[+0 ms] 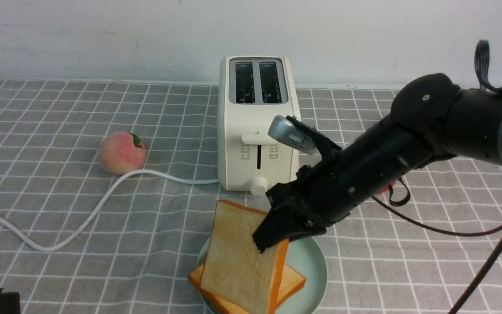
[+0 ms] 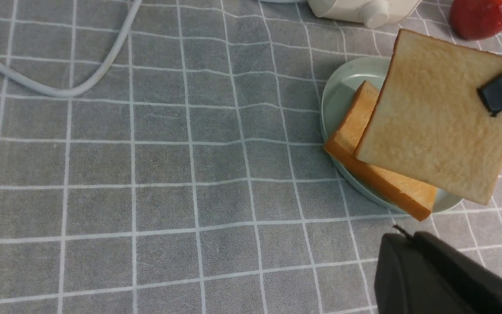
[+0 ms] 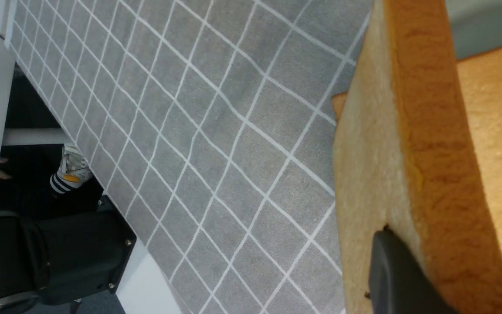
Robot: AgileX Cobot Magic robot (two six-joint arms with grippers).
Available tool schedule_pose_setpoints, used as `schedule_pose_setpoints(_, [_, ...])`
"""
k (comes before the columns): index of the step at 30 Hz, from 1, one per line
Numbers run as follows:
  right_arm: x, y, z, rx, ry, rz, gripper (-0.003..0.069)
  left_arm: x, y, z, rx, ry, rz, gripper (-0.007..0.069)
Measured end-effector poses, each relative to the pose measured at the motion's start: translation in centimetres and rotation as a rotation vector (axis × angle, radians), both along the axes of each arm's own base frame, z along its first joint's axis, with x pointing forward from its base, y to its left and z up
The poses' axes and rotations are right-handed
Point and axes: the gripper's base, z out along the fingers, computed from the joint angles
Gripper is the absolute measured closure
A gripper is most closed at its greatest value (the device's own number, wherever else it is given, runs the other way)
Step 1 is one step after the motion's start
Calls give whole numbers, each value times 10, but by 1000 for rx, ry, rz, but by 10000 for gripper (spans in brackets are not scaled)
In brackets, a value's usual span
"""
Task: Take toasted bread from bread machine on grey coffee table place on plate.
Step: 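Place the held slice of bread on top of the slice on the plate with the right gripper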
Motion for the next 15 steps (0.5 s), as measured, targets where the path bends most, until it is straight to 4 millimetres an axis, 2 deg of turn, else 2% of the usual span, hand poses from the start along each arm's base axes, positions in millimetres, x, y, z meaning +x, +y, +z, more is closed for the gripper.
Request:
schedule_pose_setpoints(3, [1, -1, -3, -17, 2, -2, 550, 0, 0, 0, 0, 0, 0, 638])
schedule_pose_setpoints(5, [1, -2, -5, -39, 0, -1, 517, 0, 0, 0, 0, 0, 0, 638])
schedule_pose_setpoints(11, [2, -7, -9, -102, -9, 11, 283, 0, 0, 0, 0, 0, 0, 638])
schedule_pose_setpoints(12, [2, -11, -7, -110, -14, 14, 225, 0, 0, 0, -1, 1, 0, 638])
schedule_pose_setpoints(13, [2, -12, -6, -111, -16, 12, 218, 0, 0, 0, -1, 1, 0, 638])
schedule_pose_setpoints(14, [2, -16, -3, -119, -27, 15, 187, 0, 0, 0, -1, 1, 0, 638])
schedule_pose_setpoints(15, [2, -26, 11, -131, -70, 12, 158, 0, 0, 0, -1, 1, 0, 638])
